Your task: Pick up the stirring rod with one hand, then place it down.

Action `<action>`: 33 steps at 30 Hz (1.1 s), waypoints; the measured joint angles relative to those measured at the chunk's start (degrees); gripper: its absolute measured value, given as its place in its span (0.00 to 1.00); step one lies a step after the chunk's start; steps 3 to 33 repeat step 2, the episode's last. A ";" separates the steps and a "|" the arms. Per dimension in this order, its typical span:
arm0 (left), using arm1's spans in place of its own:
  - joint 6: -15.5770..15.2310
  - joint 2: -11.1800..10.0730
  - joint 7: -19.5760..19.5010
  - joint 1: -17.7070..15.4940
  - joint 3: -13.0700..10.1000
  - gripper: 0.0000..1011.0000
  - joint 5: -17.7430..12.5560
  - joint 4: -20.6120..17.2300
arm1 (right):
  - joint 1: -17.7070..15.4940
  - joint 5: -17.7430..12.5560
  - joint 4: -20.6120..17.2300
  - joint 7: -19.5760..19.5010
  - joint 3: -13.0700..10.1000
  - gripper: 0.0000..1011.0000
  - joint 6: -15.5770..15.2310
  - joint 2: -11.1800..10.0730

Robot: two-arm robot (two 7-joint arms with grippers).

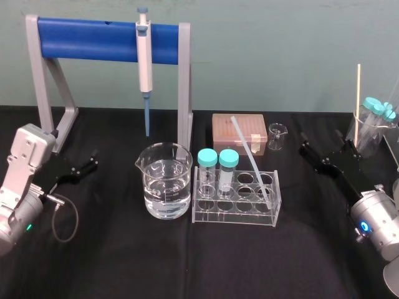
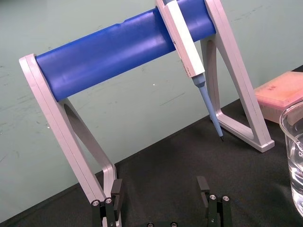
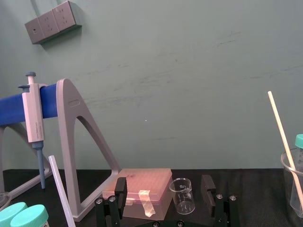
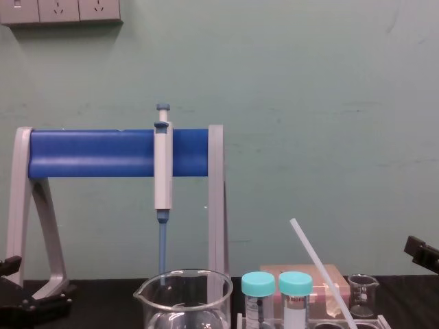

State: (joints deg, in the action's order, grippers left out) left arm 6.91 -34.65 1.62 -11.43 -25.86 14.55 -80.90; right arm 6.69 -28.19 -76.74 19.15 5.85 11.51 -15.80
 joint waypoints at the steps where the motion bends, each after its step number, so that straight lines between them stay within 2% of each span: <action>1: 0.00 0.00 0.00 0.00 0.00 0.99 0.00 0.00 | 0.00 0.00 0.00 0.00 0.00 0.99 0.00 0.00; 33: 0.00 0.00 0.00 0.00 0.00 0.99 0.00 0.00 | 0.00 0.00 0.00 0.00 0.00 0.99 0.00 0.00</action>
